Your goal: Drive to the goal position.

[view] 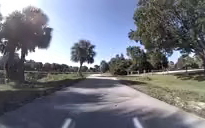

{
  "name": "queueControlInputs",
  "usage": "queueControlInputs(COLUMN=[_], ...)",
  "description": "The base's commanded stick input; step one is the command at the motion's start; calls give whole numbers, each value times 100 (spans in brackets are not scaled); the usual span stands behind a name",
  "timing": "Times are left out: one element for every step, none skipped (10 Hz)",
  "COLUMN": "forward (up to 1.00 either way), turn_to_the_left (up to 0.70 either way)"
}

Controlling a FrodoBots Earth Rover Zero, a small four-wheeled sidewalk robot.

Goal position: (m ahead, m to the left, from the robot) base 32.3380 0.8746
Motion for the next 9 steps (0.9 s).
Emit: queueControlInputs(forward=[70, 70, 70, 70, 70, 70, 70, 70, 70], turn_to_the_left=[0, 0, 0, 0, 0, 0, 0, 0, 0])
